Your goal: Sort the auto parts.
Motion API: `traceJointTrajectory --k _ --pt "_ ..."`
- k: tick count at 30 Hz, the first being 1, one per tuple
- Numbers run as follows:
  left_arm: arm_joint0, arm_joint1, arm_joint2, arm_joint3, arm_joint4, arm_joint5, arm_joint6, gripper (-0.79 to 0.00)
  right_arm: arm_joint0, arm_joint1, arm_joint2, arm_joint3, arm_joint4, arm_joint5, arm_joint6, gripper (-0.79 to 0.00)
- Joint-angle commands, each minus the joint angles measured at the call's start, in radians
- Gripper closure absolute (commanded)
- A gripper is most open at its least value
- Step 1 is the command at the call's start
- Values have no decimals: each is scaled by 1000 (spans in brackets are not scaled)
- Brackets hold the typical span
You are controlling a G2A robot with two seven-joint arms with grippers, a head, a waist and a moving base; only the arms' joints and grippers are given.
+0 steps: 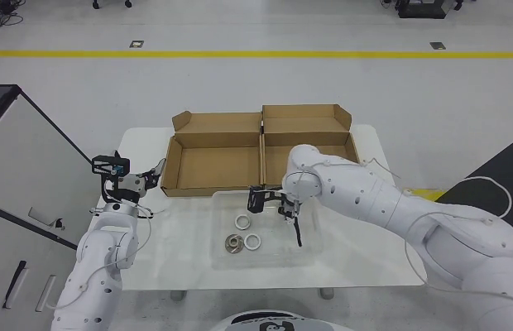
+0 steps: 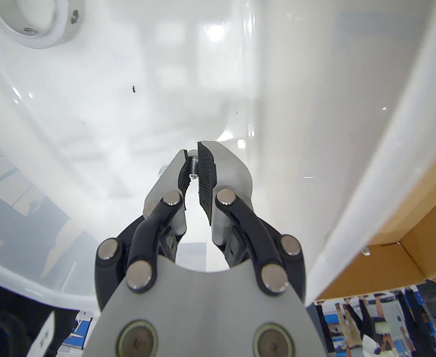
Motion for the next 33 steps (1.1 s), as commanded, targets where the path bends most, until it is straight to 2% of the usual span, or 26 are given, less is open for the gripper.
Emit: traceJointTrajectory --k 1,10,19,26,31,33 --pt "0 0 0 0 0 0 0 -785 19 12 7 -25 33 -3 -3 0" --pt "0 0 0 0 0 0 0 -785 28 95 128 -169 170 -99 -99 0" --pt "0 0 0 0 0 0 0 -785 -67 209 260 -212 204 -216 -216 0" --pt "0 0 0 0 0 0 0 -785 -119 287 344 -202 206 -388 -388 0" --pt "0 0 0 0 0 0 0 -785 -114 315 370 -164 215 -556 -556 0" --pt "0 0 0 0 0 0 0 -785 -113 320 378 -179 238 -556 -588 0"
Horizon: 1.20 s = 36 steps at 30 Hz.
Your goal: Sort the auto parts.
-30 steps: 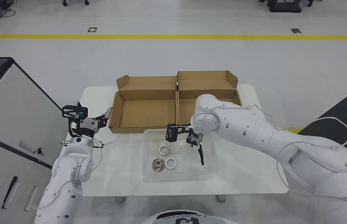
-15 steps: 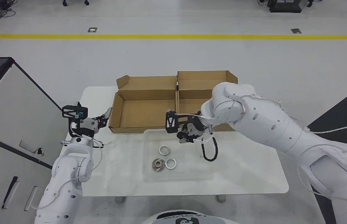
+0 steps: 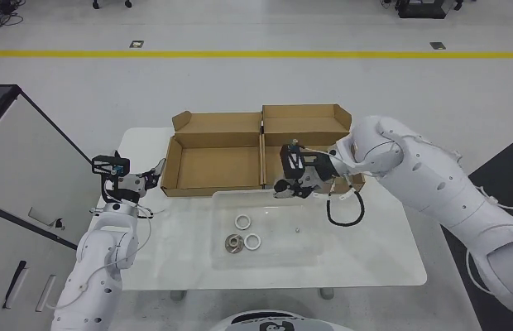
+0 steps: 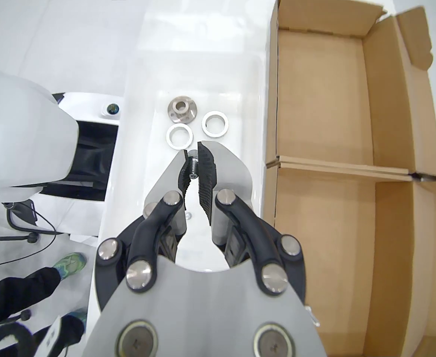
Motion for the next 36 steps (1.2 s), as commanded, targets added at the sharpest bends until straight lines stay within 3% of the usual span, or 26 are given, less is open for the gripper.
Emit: traceJointTrajectory --k 1,11,22,36 --pt "0 0 0 0 0 0 0 -785 -1 5 9 -20 28 -1 -38 0" --pt "0 0 0 0 0 0 0 -785 -46 37 47 -112 33 -1 -346 0" --pt "0 0 0 0 0 0 0 -785 -75 92 15 -191 -300 -1 -929 0" --pt "0 0 0 0 0 0 0 -785 -75 92 15 -191 -300 -1 -929 0"
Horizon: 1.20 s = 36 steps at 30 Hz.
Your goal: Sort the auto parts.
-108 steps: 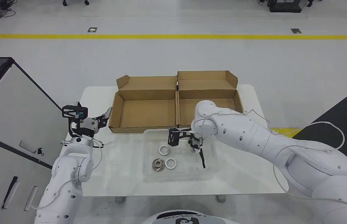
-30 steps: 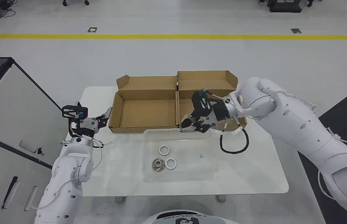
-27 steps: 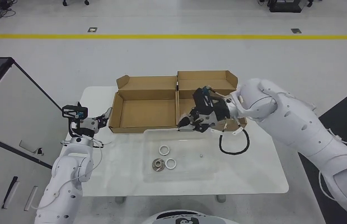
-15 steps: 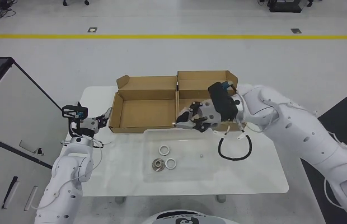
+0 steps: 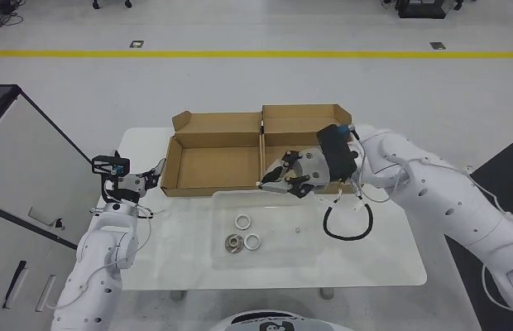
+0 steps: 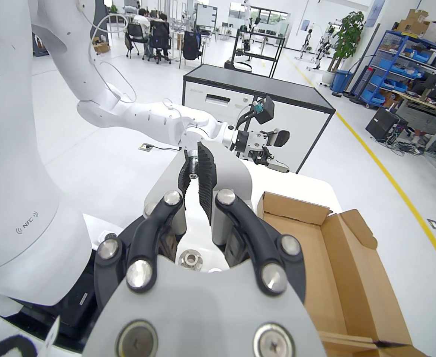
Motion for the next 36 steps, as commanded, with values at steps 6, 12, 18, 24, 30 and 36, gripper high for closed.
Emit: traceJointTrajectory --k 6,12,18,24,30,36 --pt "0 0 0 0 0 0 0 -785 -20 -4 8 -15 40 12 -45 0" --pt "0 0 0 0 0 0 0 -785 -59 -20 64 -59 11 0 -144 0" --pt "0 0 0 0 0 0 0 -785 -97 -45 108 -117 -85 0 -324 0" --pt "0 0 0 0 0 0 0 -785 -139 -67 151 -147 -222 0 -531 0" --pt "0 0 0 0 0 0 0 -785 -183 -92 195 -198 -298 20 -692 0" --pt "0 0 0 0 0 0 0 -785 -217 -125 244 -252 -260 46 -718 0"
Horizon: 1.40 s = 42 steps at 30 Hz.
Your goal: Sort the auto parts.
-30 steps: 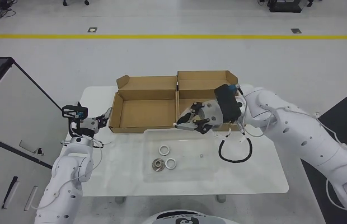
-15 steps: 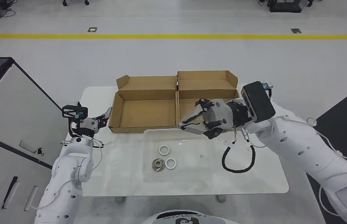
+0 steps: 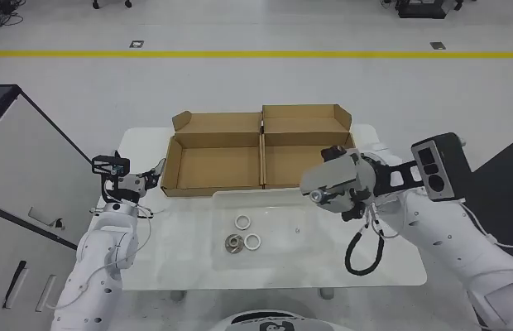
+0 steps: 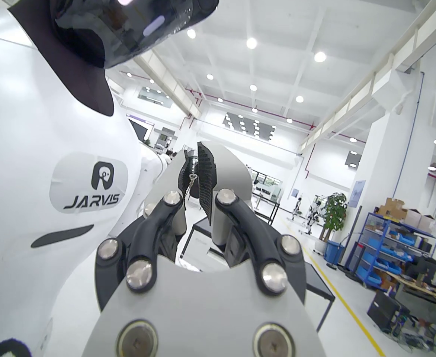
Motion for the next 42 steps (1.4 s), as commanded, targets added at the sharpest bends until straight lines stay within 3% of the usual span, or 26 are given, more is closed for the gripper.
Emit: traceJointTrajectory --k 1,10,29,42 --pt "0 0 0 0 0 0 0 -785 -7 -13 18 -16 13 6 -6 0" --pt "0 0 0 0 0 0 0 -785 -16 -85 26 -32 65 -23 23 0" --pt "0 0 0 0 0 0 0 -785 -16 -85 26 -32 65 -23 23 0" --pt "0 0 0 0 0 0 0 -785 -90 -73 112 -84 127 -1 357 0"
